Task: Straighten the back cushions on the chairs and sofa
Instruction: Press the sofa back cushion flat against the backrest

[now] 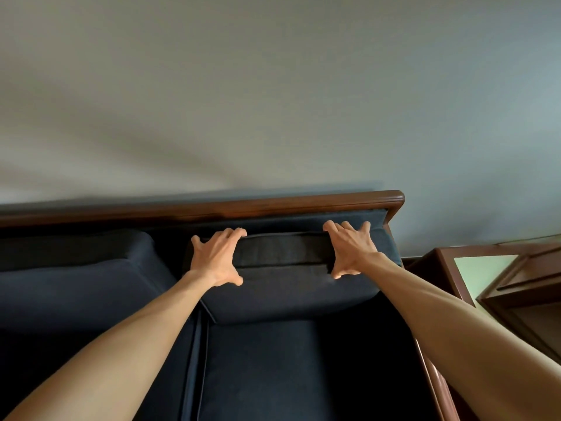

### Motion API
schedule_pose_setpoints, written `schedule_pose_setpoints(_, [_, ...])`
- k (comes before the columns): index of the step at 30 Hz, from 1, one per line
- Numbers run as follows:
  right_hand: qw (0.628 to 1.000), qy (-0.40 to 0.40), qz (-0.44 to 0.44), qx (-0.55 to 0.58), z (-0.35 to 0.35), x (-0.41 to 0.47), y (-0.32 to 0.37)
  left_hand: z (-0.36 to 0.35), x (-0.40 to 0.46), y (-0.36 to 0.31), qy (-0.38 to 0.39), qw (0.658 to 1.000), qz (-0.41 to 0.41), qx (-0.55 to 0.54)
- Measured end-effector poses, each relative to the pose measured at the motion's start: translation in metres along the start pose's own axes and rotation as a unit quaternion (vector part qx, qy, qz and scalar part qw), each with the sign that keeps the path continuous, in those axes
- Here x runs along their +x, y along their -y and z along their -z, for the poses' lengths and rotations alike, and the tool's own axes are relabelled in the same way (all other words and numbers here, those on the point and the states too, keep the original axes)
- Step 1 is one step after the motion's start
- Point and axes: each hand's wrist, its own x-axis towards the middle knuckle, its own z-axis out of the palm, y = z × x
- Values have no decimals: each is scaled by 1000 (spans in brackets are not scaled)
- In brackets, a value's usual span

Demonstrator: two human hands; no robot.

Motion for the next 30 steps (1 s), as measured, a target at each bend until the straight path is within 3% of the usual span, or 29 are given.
schedule_pose_setpoints(12, [997, 67, -45, 21, 9, -14, 29, -1, -12, 15, 40, 997, -3, -61])
schedule_pose_setpoints(18, [986, 27, 66, 153, 62, -19, 122, 41, -44, 57, -14, 997, -27, -73])
schedule_pose_setpoints(23, [973, 20, 121, 198, 121, 3, 244, 83, -89, 144, -58, 996, -6, -72])
schedule_pose_setpoints(30, [977, 8, 126, 171, 141, 52, 420, 90, -144, 343, -29, 995, 69, -71])
